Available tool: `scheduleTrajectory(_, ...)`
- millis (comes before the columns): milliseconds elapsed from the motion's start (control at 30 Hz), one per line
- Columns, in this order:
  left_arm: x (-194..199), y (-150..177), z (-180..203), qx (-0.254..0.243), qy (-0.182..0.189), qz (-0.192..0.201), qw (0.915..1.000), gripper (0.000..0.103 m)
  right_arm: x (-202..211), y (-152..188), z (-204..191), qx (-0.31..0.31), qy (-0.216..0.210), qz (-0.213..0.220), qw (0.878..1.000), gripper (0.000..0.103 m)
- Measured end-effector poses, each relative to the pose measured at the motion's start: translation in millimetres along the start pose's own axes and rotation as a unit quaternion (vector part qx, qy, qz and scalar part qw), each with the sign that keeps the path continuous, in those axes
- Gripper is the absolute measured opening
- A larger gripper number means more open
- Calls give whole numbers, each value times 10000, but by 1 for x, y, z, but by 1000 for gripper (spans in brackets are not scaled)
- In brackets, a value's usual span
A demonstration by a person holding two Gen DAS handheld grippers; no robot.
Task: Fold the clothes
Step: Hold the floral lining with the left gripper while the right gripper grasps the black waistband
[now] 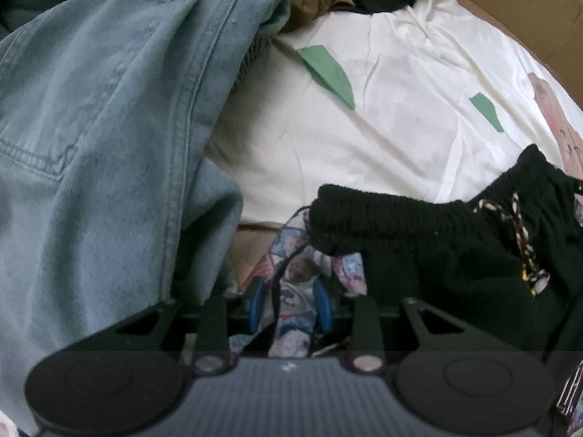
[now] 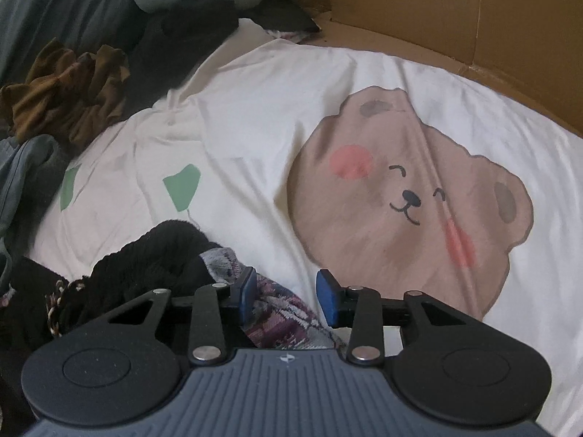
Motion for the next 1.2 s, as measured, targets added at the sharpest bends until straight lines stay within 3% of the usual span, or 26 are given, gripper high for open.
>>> scheduleTrajectory(367,-4,0,0,-67,-40,36,10000,39,8,19,-25,546,509,238,9969,41)
scheduleTrajectory(500,-5,1,-1,-83,-48,48,9999,39,16,9,-26,652,422,503,9957,41)
scheduleTrajectory(533,-5,0,0,-88,-50,51,9999,39,17,6,-25,695,380,535,9954,40)
scheduleTrajectory(567,-5,0,0,-92,-51,53,9999,39,15,2,-25,764,331,517,9952,32)
scheduleTrajectory(600,-6,0,0,-93,-52,53,9999,39,13,-1,-25,830,294,494,9949,18)
scheduleTrajectory(667,-7,0,-1,-90,-53,52,9999,40,7,-5,-25,991,224,390,9941,7)
scheduleTrajectory(867,-9,0,-1,-82,-43,60,9999,41,-3,3,-30,1289,31,160,9915,0)
scheduleTrajectory(1200,-9,3,1,45,54,43,10000,41,6,30,-51,1401,-128,-6,9901,0)
Point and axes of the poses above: each gripper's, at about its wrist camera, not at the fingertips, and x roughly against the way its jaws point, z to its right, y to its underside, the point moved 4 cm from there along -x, roughly the way its jaws point, and after that the axes turned 7 degrees about -z, right-handed, at the moved point
